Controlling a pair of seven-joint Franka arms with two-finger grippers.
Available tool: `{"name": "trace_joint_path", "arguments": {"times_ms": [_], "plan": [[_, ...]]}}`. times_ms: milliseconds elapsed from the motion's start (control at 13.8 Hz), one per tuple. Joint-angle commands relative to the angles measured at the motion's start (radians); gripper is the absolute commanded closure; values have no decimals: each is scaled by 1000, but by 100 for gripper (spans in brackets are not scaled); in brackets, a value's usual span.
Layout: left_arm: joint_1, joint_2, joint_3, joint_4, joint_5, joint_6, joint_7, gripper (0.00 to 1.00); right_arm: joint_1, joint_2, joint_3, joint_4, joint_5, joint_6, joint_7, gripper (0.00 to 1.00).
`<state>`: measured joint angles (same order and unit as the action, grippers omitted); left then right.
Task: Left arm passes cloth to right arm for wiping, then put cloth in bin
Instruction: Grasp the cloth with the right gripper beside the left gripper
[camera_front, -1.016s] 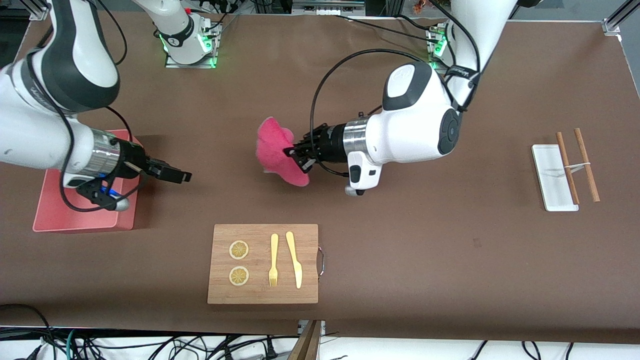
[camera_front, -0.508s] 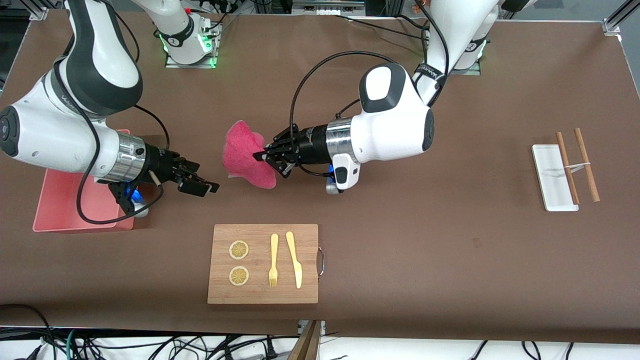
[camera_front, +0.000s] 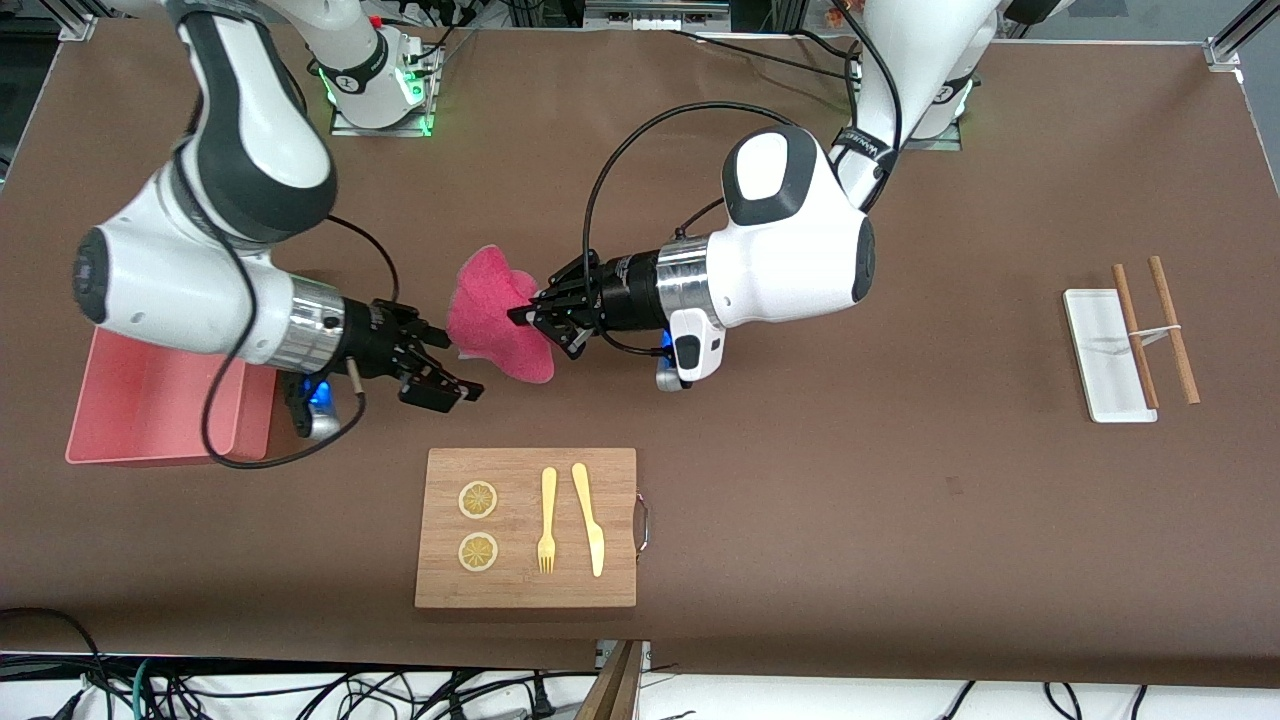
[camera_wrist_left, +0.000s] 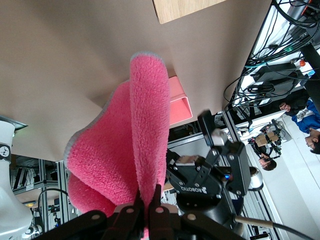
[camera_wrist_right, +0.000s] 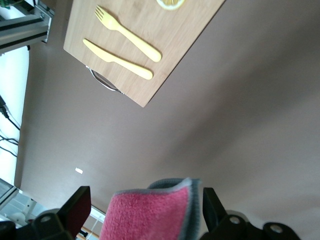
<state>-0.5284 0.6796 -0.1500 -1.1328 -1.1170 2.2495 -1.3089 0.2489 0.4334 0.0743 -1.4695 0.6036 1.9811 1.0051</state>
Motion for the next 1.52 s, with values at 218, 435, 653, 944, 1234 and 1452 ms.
{"name": "trace_joint_path", "arguments": {"times_ms": [218,435,653,944,1234,1452], "plan": [[-7,23,6,39,-21,2,13,100,24,15,-7,15,25,13,26,100],[-7,23,6,39,-20,1,13,100,24,15,-7,15,27,13,26,100],[-7,23,7,39,-20,1,13,100,24,15,-7,15,27,13,27,100],[-7,23,6,39,-21,1,13,100,24,15,-7,17,27,15,24,100],[4,15,13,33,-17,-7,8,0,24,15,-7,17,27,15,21,100],[28,14,15,33,-15,-8,8,0,24,18,-8,17,25,13,17,100]]}}
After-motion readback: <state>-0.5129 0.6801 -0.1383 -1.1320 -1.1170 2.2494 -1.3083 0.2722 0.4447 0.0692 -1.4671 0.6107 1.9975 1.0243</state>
